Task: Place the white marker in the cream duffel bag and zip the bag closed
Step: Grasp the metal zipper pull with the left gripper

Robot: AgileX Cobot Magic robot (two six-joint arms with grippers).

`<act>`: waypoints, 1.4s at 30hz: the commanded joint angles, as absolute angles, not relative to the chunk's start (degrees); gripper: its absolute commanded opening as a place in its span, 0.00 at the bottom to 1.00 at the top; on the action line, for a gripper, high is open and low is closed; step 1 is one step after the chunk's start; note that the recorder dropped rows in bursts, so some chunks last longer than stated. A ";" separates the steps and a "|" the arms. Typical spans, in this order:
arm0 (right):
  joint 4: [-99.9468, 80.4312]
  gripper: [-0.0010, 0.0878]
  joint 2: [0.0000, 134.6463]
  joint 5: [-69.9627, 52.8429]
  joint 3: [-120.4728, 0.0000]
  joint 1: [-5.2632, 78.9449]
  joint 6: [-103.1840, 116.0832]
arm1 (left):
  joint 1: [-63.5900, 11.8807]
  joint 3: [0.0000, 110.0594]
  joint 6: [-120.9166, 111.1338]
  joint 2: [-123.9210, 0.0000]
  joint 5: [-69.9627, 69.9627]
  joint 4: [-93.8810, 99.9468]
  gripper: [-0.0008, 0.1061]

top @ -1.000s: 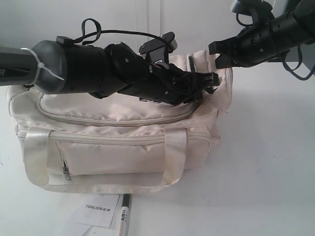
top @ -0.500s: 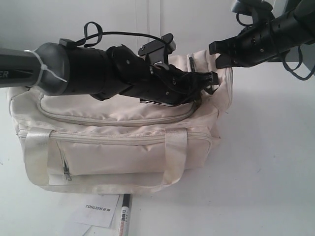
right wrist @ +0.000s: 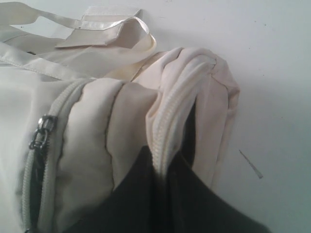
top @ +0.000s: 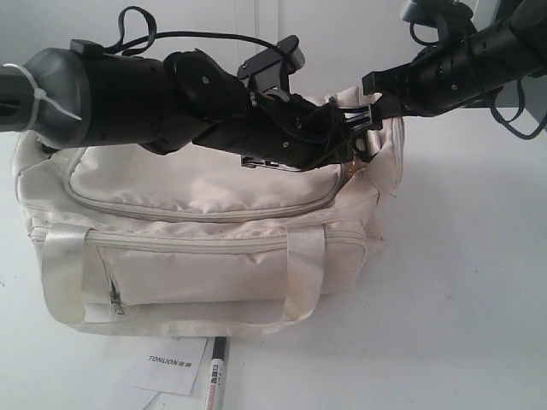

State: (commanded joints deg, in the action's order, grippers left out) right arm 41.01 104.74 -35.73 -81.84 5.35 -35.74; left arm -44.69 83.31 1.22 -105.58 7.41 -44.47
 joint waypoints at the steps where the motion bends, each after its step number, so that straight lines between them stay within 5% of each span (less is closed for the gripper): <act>1: 41.01 0.01 104.74 -35.73 -81.84 5.35 -35.74 | -44.69 83.31 1.22 -105.58 7.82 -44.47 0.01; 42: 42.61 0.01 104.74 -35.79 -81.84 5.35 -32.43 | -44.69 83.31 1.46 -100.69 14.72 -40.16 0.01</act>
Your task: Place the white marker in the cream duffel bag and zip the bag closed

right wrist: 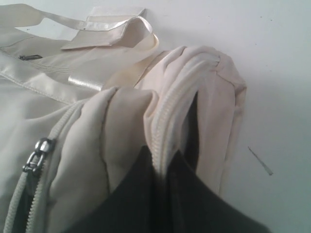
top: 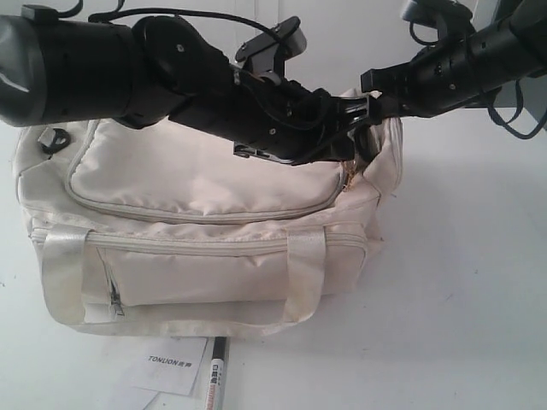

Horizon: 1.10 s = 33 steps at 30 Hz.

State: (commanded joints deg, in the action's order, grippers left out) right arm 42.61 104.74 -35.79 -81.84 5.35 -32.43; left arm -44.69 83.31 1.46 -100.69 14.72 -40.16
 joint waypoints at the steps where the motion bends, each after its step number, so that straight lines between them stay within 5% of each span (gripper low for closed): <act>1: 42.61 0.01 104.74 -35.79 -81.84 5.35 -32.43 | -44.69 83.31 1.46 -100.58 14.83 -40.16 0.01; 29: 42.84 0.02 104.74 -34.27 -81.84 5.23 -29.73 | -44.69 83.31 3.45 -99.96 27.98 -35.01 0.01; 31: 42.84 0.12 104.74 -35.17 -82.31 5.14 -29.73 | -44.69 83.31 3.45 -99.98 27.87 -35.01 0.01; 33: 42.84 0.34 104.74 -36.81 -83.64 5.14 -29.73 | -44.69 83.31 4.46 -99.79 27.12 -34.68 0.01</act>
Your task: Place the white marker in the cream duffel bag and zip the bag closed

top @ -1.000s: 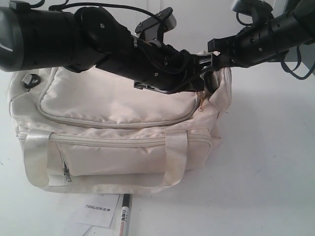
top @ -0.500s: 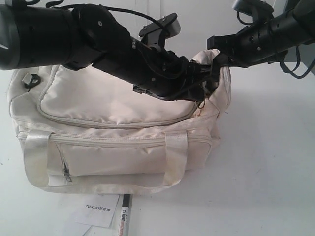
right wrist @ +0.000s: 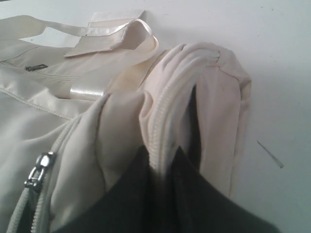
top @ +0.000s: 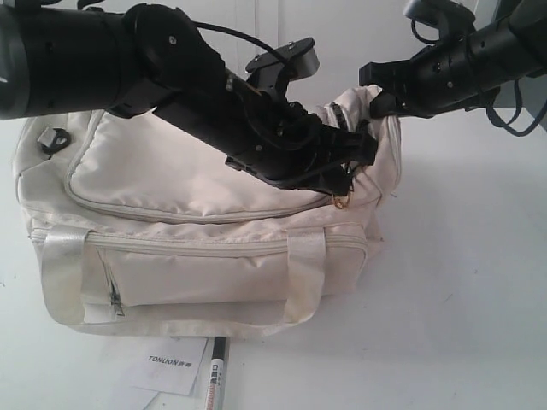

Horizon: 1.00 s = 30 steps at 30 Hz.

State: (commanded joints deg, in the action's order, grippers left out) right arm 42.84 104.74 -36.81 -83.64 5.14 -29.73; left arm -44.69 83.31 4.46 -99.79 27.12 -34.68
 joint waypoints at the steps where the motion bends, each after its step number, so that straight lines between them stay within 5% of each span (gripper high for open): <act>1: 42.84 0.43 104.74 -37.66 -84.23 5.14 -29.73 | -44.69 83.31 4.91 -99.68 26.56 -34.25 0.01; 5: 40.87 0.62 103.58 -39.60 -86.35 5.01 -29.73 | -44.69 83.31 4.97 -99.68 24.07 -33.60 0.01; 18: 40.75 0.62 98.56 -52.35 -88.09 6.24 -29.73 | -44.69 83.31 -3.06 -99.68 22.16 -32.70 0.01; 30: 28.89 0.62 100.83 -45.62 -88.09 12.81 -25.06 | -44.69 83.31 -6.51 -99.68 22.40 -32.70 0.01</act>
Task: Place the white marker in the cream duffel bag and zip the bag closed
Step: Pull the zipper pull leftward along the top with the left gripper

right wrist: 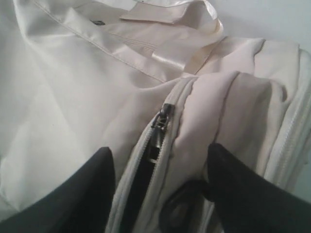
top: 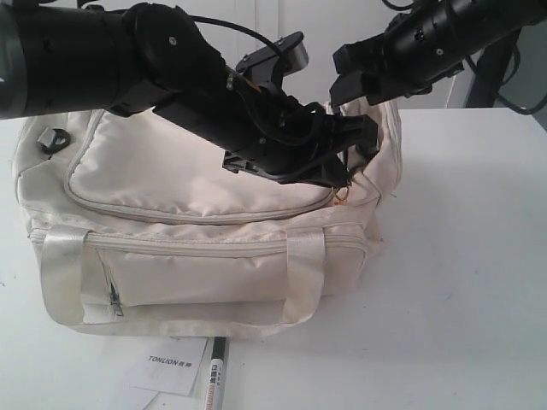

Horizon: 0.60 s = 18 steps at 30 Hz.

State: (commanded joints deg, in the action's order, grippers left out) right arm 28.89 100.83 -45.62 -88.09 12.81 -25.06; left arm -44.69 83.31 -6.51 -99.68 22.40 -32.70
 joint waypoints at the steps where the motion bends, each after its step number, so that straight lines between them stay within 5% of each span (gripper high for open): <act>1: 28.49 0.62 100.83 -45.33 -88.09 13.12 -24.95 | -44.69 83.31 -6.51 -99.68 22.27 -32.70 0.01; 14: 25.72 0.62 104.25 -45.73 -88.09 14.20 -22.49 | -44.69 83.31 -6.20 -99.68 22.29 -32.70 0.01; 18: 24.61 0.45 105.29 -45.99 -88.09 14.20 -22.31 | -44.69 83.31 -6.21 -99.68 22.42 -32.70 0.01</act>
